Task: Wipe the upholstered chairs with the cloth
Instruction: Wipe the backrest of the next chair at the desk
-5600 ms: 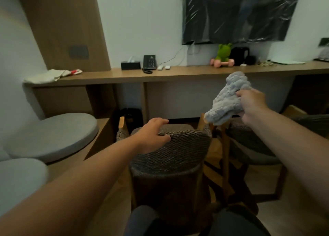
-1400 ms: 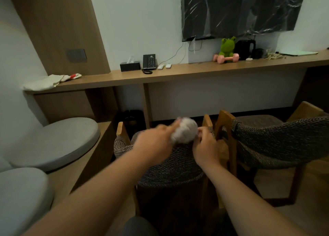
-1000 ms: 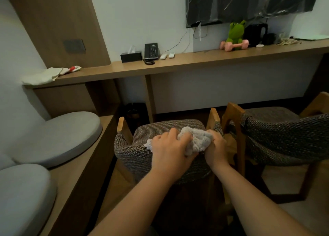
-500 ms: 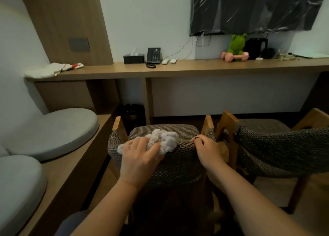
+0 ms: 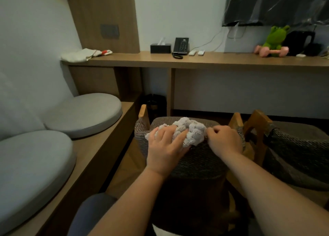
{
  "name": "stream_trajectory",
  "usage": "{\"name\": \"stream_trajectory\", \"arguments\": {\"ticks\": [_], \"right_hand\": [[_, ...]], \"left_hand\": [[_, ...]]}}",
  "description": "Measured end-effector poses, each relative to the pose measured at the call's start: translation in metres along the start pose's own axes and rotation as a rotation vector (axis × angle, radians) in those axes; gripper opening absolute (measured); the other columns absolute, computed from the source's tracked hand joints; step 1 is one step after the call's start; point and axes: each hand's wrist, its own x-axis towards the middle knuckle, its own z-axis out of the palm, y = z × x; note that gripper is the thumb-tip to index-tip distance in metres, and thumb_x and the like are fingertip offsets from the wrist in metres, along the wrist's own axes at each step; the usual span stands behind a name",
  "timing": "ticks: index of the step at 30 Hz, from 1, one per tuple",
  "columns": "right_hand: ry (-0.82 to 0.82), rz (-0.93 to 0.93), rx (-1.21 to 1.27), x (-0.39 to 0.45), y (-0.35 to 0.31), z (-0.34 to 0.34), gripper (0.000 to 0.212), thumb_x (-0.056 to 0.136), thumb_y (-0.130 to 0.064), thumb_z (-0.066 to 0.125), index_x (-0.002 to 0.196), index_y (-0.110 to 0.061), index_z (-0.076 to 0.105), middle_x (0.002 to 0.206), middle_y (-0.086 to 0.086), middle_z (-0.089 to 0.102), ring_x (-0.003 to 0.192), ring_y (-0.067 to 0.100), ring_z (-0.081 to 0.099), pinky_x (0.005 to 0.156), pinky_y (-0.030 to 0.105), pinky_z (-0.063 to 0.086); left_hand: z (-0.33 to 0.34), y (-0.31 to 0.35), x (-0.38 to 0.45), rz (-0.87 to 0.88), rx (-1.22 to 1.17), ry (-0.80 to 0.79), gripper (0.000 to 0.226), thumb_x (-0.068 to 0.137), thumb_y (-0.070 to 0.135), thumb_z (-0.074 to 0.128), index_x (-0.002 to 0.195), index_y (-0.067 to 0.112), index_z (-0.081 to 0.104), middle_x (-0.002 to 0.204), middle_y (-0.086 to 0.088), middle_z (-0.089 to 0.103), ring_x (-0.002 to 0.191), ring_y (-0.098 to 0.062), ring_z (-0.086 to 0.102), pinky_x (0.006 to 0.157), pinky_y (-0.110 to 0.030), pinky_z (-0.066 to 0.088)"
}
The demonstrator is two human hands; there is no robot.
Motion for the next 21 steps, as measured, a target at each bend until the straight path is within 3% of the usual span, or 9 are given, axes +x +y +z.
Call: {"name": "stream_trajectory", "arguments": {"ticks": [4, 10, 12, 14, 15, 18, 21], "right_hand": [[0.065, -0.02, 0.055, -0.004, 0.003, 0.005, 0.044, 0.088, -0.026, 0.046, 0.046, -0.013, 0.044, 0.046, 0.002, 0.041, 0.047, 0.021, 0.042, 0.048, 0.028, 0.023], [0.067, -0.062, 0.076, -0.006, 0.005, 0.005, 0.044, 0.089, -0.026, 0.043, 0.047, -0.013, 0.043, 0.046, 0.001, 0.039, 0.044, 0.018, 0.037, 0.047, 0.025, 0.019], [0.075, -0.081, 0.083, -0.007, 0.003, 0.005, 0.043, 0.084, -0.032, 0.035, 0.047, -0.013, 0.044, 0.045, 0.0, 0.038, 0.043, 0.018, 0.036, 0.046, 0.024, 0.018], [0.095, -0.103, 0.082, -0.007, 0.003, 0.005, 0.04, 0.078, -0.034, 0.03, 0.047, -0.012, 0.044, 0.045, 0.001, 0.038, 0.042, 0.017, 0.035, 0.046, 0.024, 0.017], [0.112, -0.114, 0.081, -0.007, 0.005, 0.007, 0.039, 0.077, -0.033, 0.03, 0.047, -0.011, 0.045, 0.045, 0.002, 0.04, 0.042, 0.018, 0.035, 0.046, 0.023, 0.017], [0.153, -0.131, 0.085, -0.007, 0.009, 0.012, 0.044, 0.077, -0.03, 0.028, 0.054, -0.009, 0.058, 0.051, 0.007, 0.054, 0.046, 0.019, 0.043, 0.046, 0.022, 0.023], [0.188, -0.135, 0.072, -0.004, 0.01, 0.018, 0.044, 0.078, -0.027, 0.029, 0.06, -0.016, 0.067, 0.055, 0.003, 0.059, 0.05, 0.017, 0.048, 0.05, 0.02, 0.032]], "left_hand": [[0.013, -0.001, -0.004, -0.088, -0.047, 0.148, 0.029, 0.093, 0.042, 0.05, 0.114, 0.023, 0.053, 0.106, -0.012, 0.066, 0.101, -0.026, 0.057, 0.089, -0.049, 0.046], [0.01, -0.04, -0.012, -0.006, -0.154, 0.096, 0.033, 0.093, 0.042, 0.049, 0.114, 0.018, 0.053, 0.111, -0.013, 0.059, 0.102, -0.025, 0.054, 0.087, -0.038, 0.043], [0.007, -0.055, -0.019, -0.197, -0.28, 0.066, 0.042, 0.097, 0.049, 0.038, 0.112, 0.014, 0.056, 0.109, -0.011, 0.056, 0.098, -0.02, 0.05, 0.083, -0.037, 0.046], [0.005, -0.059, -0.024, -0.503, -0.389, 0.062, 0.059, 0.098, 0.056, 0.027, 0.111, 0.01, 0.06, 0.109, -0.011, 0.055, 0.099, -0.02, 0.049, 0.081, -0.047, 0.049], [0.004, -0.056, -0.023, -0.575, -0.395, 0.054, 0.059, 0.097, 0.055, 0.027, 0.112, 0.009, 0.061, 0.112, -0.01, 0.055, 0.103, -0.021, 0.049, 0.083, -0.049, 0.048], [0.003, -0.041, -0.013, -0.401, -0.323, 0.04, 0.036, 0.092, 0.042, 0.044, 0.11, 0.017, 0.063, 0.119, -0.006, 0.055, 0.11, -0.02, 0.049, 0.091, -0.044, 0.043], [0.012, -0.052, -0.01, -0.187, -0.337, 0.064, 0.034, 0.095, 0.043, 0.044, 0.107, 0.016, 0.061, 0.115, -0.01, 0.058, 0.103, -0.025, 0.055, 0.084, -0.039, 0.044]]}}
